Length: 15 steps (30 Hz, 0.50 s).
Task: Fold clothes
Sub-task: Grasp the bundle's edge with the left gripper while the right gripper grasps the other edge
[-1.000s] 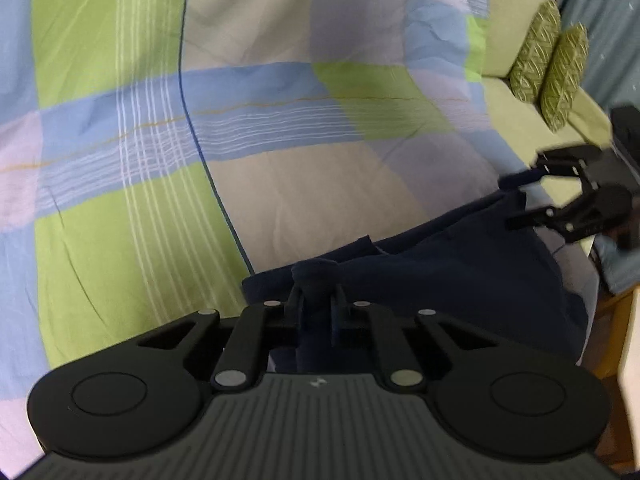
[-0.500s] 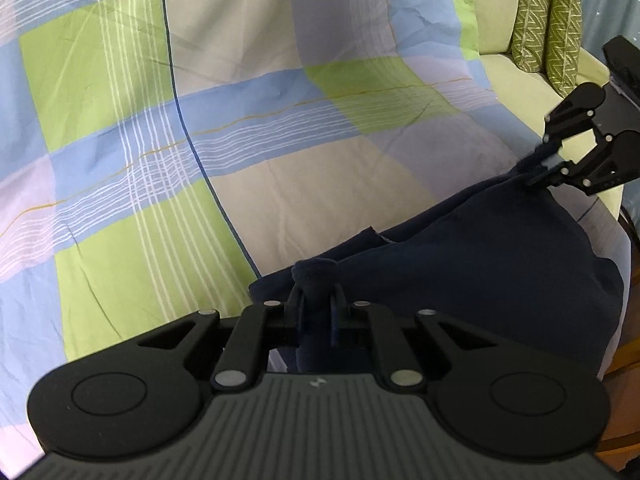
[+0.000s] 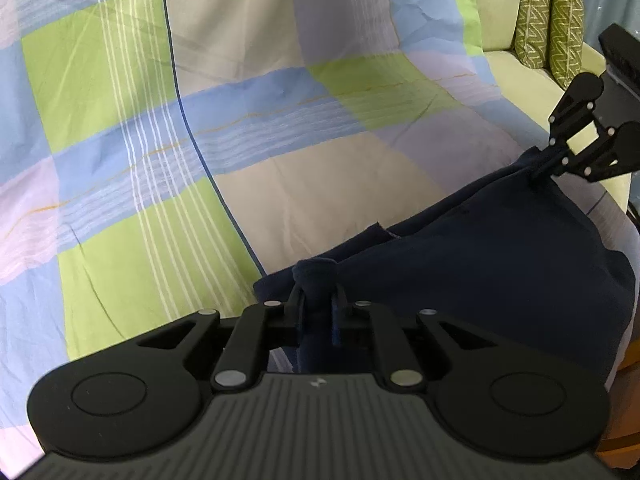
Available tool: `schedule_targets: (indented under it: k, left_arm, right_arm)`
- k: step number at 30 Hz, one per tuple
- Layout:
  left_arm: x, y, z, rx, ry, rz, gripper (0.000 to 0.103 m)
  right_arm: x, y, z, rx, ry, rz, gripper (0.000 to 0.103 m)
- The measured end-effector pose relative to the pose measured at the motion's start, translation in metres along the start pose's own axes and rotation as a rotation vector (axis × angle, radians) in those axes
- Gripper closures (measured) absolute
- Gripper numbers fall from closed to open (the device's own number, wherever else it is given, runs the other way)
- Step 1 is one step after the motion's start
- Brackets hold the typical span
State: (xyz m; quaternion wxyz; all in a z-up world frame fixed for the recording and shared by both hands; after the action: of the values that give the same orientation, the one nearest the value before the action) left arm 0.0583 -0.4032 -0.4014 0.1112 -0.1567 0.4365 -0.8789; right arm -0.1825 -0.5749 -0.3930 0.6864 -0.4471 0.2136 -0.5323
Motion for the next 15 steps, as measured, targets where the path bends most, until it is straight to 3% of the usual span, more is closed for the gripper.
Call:
schedule_targets:
  k: [6, 15]
  left_arm:
    - [-0.004, -0.004, 0.009, 0.075, -0.033, 0.02, 0.095]
    - [-0.02, 0.035, 0.003, 0.046, -0.07, -0.004, 0.093]
  right_arm:
    - [0.015, -0.021, 0.009, 0.038, 0.054, -0.135, 0.102]
    - [0.01, 0.019, -0.01, -0.05, 0.089, -0.145, 0.102]
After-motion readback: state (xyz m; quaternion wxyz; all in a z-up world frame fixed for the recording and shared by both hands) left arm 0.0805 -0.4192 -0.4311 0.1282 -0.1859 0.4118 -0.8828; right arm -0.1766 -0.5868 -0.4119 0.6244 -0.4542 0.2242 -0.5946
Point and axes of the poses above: each gripper's, at about its wrist camera, not at the fingertips, and y roughly the way its jaws point, x to its right, z to its top, the point moved 7 cm from there along y, roughly the way its jaws point, and after that the axes turned 15 degrees about -y, right-handed, at the moved point
